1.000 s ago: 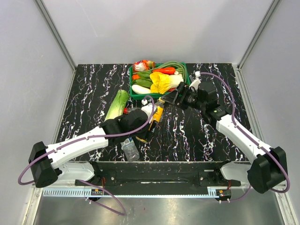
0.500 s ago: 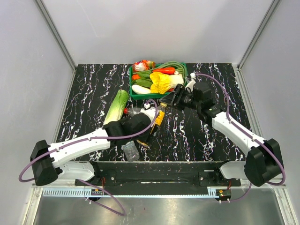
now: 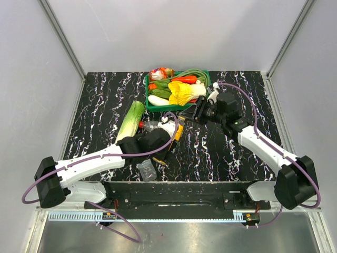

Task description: Unscrew the bottle caps

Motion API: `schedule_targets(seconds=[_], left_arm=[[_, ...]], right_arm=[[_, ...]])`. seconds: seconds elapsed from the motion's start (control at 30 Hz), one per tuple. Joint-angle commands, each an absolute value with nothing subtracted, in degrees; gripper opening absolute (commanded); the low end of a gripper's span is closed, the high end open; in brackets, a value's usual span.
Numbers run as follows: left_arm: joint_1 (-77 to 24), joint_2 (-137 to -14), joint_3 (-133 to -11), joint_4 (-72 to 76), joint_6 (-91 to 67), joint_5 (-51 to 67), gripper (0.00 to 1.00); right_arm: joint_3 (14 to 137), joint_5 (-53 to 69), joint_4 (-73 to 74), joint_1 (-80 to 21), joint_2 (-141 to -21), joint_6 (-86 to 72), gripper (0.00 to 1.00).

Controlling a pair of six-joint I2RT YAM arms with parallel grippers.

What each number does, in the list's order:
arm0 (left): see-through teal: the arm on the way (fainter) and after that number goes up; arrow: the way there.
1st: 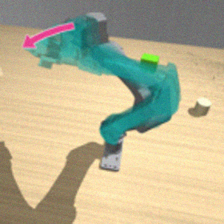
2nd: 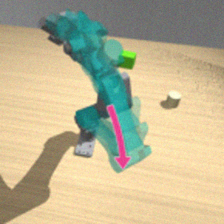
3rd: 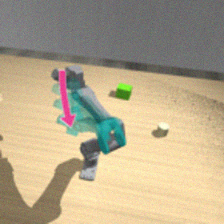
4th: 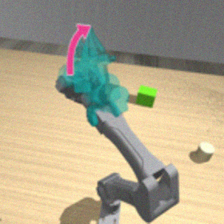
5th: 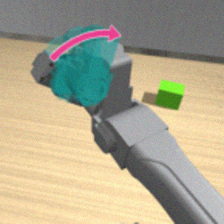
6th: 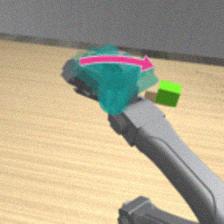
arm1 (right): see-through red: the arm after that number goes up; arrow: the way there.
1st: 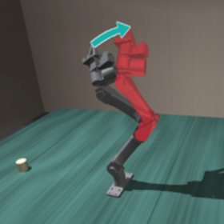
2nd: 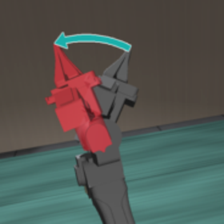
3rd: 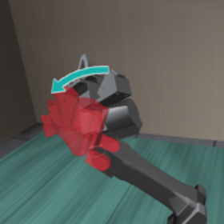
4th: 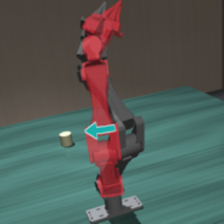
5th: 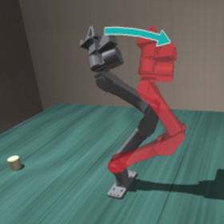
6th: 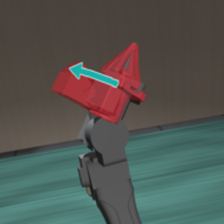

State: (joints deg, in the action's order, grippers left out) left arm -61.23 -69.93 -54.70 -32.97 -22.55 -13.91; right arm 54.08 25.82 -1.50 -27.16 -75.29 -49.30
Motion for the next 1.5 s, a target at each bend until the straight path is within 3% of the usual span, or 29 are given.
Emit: schedule_targets(seconds=[0.0,0.1,0.33,0.6,0.73,0.83,0.93,1.17,1.47], left_arm=[[-61.52,-69.52,-55.81,-31.64,-23.03,-16.0,0.39],[-61.52,-69.61,-55.99,-31.64,-23.12,-15.38,0.39],[-61.61,-69.52,-55.72,-31.47,-23.29,-14.5,0.39],[-62.05,-70.22,-56.07,-30.24,-22.33,-13.54,0.39],[-62.14,-70.66,-56.08,-30.06,-22.15,-13.71,0.39],[-62.14,-70.66,-55.73,-29.71,-22.06,-13.45,0.39],[-62.23,-69.88,-54.67,-28.48,-22.06,-13.19,0.37],[-61.79,-64.34,-50.63,-23.21,-22.41,-11.26,0.18],[-57.49,-60.21,-48.43,-15.92,-20.92,1.21,0.05]], right_arm=[[56.51,27.33,-1.76,-27.86,-74.0,-48.25,0.5],[56.52,27.6,-2.28,-27.95,-74.27,-48.95,0.47],[57.13,27.86,-3.52,-28.04,-74.0,-50.01,0.52],[57.39,27.77,-3.34,-28.13,-75.06,-50.27,0.45],[57.83,27.86,-2.99,-28.21,-75.41,-49.84,0.28],[57.39,27.69,-3.25,-28.21,-75.32,-49.13,0.0],[56.78,28.21,-4.21,-28.21,-75.23,-48.08,0.0],[53.62,28.65,-7.91,-28.21,-72.6,-46.58,0.0],[51.77,29.62,-10.02,-28.21,-67.94,-45.79,0.0]])
